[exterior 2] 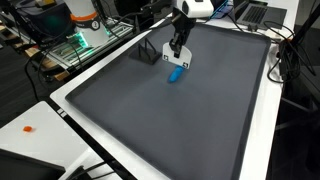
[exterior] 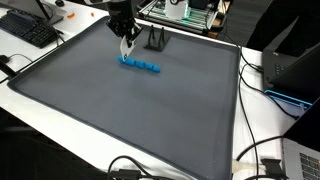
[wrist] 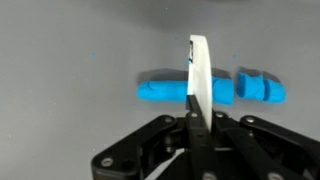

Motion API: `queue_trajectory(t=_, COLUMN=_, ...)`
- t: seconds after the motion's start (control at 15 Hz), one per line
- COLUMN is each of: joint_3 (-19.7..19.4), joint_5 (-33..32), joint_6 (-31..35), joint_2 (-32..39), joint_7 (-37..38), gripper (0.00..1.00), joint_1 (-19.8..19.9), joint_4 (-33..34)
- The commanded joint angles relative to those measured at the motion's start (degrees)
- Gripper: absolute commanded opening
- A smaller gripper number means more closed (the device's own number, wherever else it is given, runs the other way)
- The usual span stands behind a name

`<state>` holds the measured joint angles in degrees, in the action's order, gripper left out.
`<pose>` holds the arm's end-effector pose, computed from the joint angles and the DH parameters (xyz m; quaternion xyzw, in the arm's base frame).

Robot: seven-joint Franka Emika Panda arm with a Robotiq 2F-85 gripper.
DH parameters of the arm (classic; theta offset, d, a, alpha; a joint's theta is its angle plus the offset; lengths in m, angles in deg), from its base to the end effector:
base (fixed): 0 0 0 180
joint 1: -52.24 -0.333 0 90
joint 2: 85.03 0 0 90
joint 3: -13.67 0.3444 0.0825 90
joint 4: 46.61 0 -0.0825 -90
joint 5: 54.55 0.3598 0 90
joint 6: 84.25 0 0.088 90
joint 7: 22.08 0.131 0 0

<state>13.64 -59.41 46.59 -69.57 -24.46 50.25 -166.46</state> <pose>0.5604 0.0157 0.3078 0.9965 0.0667 -0.0391 0.0309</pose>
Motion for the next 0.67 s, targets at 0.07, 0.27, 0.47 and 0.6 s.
queue_trajectory(t=0.07, joint_3=-0.37, joint_5=-1.56, joint_6=1.32, joint_2=0.84, joint_7=0.05, gripper=0.01, joint_1=0.50, joint_4=-0.25)
queue_trajectory(t=0.27, joint_3=-0.35, joint_5=-1.30, joint_6=2.33, joint_2=1.66, joint_7=0.01, gripper=0.01, joint_1=0.63, joint_4=-0.20)
queue_trajectory(t=0.47, joint_3=-0.42, joint_5=-1.45, joint_6=4.12, joint_2=2.49, joint_7=-0.18, gripper=0.01, joint_1=0.70, joint_4=-0.46)
queue_trajectory(t=0.6, joint_3=-0.51, joint_5=-1.63, joint_6=5.57, joint_2=3.06, joint_7=-0.29, gripper=0.01, joint_1=0.76, joint_4=-0.71)
